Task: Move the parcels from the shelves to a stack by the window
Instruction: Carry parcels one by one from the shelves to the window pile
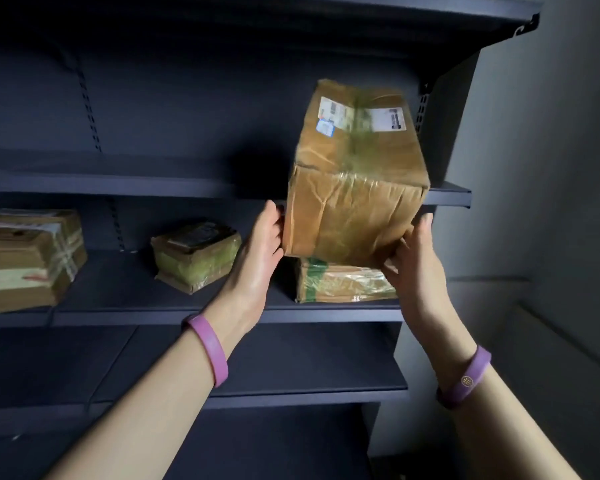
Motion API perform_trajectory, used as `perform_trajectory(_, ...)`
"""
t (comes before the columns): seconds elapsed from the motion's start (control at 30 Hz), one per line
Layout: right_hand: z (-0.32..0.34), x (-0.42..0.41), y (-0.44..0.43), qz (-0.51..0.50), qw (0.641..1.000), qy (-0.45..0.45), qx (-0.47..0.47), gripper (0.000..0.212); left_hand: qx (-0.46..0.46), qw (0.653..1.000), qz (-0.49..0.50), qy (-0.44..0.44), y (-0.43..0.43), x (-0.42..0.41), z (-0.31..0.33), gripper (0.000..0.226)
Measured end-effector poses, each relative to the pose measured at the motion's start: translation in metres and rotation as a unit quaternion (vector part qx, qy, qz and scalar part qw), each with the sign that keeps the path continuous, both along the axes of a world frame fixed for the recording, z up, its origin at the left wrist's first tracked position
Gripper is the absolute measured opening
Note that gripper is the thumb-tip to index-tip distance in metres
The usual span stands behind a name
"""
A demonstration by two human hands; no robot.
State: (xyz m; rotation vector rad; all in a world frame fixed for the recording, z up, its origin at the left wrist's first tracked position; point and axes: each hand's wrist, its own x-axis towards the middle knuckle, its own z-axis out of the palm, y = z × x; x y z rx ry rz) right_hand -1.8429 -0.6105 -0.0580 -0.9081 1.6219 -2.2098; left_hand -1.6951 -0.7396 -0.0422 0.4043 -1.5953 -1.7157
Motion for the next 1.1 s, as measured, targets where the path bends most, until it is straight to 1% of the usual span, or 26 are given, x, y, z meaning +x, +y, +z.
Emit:
perform_trajectory(0.07, -0.014, 0.008, 0.001, 0.023, 0.998, -0.061, 0.003, 0.069, 0.021, 1.0, -0.018, -0.013, -0.001, 0.012, -0.009, 0.069)
perform_trajectory(0.1, -0.021, 0.011, 0.003, 0.037, 0.995, -0.097, 0.003, 0.077, 0.026, 0.999, -0.028, -0.024, -0.002, 0.016, -0.014, 0.073)
perform_trajectory(0.13, -0.029, 0.014, 0.004, 0.053, 0.991, -0.12, 0.002, 0.078, 0.03, 0.998, -0.033, -0.04, -0.002, 0.02, -0.02, 0.078)
perform_trajectory(0.2, -0.046, 0.022, 0.008, 0.084, 0.988, -0.127, -0.009, 0.071, 0.036, 0.997, -0.026, -0.07, -0.001, 0.025, -0.032, 0.094)
perform_trajectory(0.27, -0.063, 0.029, 0.01, 0.116, 0.983, -0.134, -0.036, 0.061, 0.045, 0.995, -0.019, -0.09, -0.001, 0.028, -0.048, 0.1)
perform_trajectory(0.33, -0.081, 0.034, 0.01, 0.118, 0.98, -0.156, -0.047, 0.059, 0.07, 0.991, -0.031, -0.106, 0.002, 0.03, -0.066, 0.097)
perform_trajectory(0.37, -0.09, 0.036, 0.009, 0.104, 0.98, -0.165, -0.04, 0.062, 0.087, 0.99, -0.04, -0.106, 0.004, 0.03, -0.076, 0.091)
perform_trajectory(0.43, -0.11, 0.043, 0.009, 0.069, 0.983, -0.17, -0.016, 0.073, 0.109, 0.987, -0.057, -0.102, 0.009, 0.03, -0.097, 0.063)
perform_trajectory(0.47, -0.12, 0.046, 0.01, 0.052, 0.985, -0.166, -0.001, 0.079, 0.117, 0.986, -0.058, -0.101, 0.011, 0.028, -0.108, 0.053)
perform_trajectory(0.5, -0.131, 0.051, 0.011, 0.037, 0.987, -0.158, 0.013, 0.084, 0.129, 0.986, -0.052, -0.097, 0.014, 0.027, -0.119, 0.05)
perform_trajectory(0.53, -0.141, 0.055, 0.014, 0.024, 0.988, -0.154, 0.023, 0.088, 0.143, 0.984, -0.042, -0.096, 0.017, 0.026, -0.13, 0.051)
perform_trajectory(0.6, -0.164, 0.059, 0.018, 0.01, 0.985, -0.171, 0.036, 0.088, 0.175, 0.979, -0.032, -0.1, 0.024, 0.027, -0.148, 0.054)
perform_trajectory(0.63, -0.175, 0.06, 0.02, 0.006, 0.982, -0.185, 0.034, 0.084, 0.189, 0.976, -0.031, -0.104, 0.027, 0.028, -0.157, 0.056)
perform_trajectory(0.7, -0.194, 0.064, 0.025, -0.006, 0.975, -0.218, 0.029, 0.065, 0.215, 0.969, -0.032, -0.117, 0.034, 0.031, -0.175, 0.057)
perform_trajectory(0.73, -0.203, 0.066, 0.028, -0.012, 0.972, -0.232, 0.036, 0.057, 0.225, 0.966, -0.033, -0.123, 0.037, 0.032, -0.185, 0.057)
perform_trajectory(0.77, -0.211, 0.068, 0.032, -0.014, 0.97, -0.236, 0.051, 0.053, 0.235, 0.963, -0.034, -0.127, 0.041, 0.033, -0.193, 0.058)
perform_trajectory(0.8, -0.215, 0.07, 0.037, -0.013, 0.969, -0.238, 0.067, 0.056, 0.245, 0.96, -0.034, -0.131, 0.045, 0.033, -0.199, 0.057)
perform_trajectory(0.9, -0.223, 0.075, 0.053, -0.017, 0.96, -0.263, 0.097, 0.087, 0.26, 0.954, -0.045, -0.145, 0.056, 0.029, -0.216, 0.056)
perform_trajectory(0.93, -0.224, 0.076, 0.06, -0.021, 0.959, -0.266, 0.097, 0.09, 0.261, 0.952, -0.051, -0.15, 0.061, 0.026, -0.22, 0.056)
perform_trajectory(1.03, -0.226, 0.075, 0.083, -0.065, 0.95, -0.289, 0.095, 0.087, 0.263, 0.948, -0.069, -0.167, 0.078, 0.014, -0.226, 0.055)
perform_trajectory(1.1, -0.226, 0.073, 0.103, -0.099, 0.945, -0.3, 0.086, 0.078, 0.258, 0.945, -0.087, -0.18, 0.094, 0.004, -0.226, 0.054)
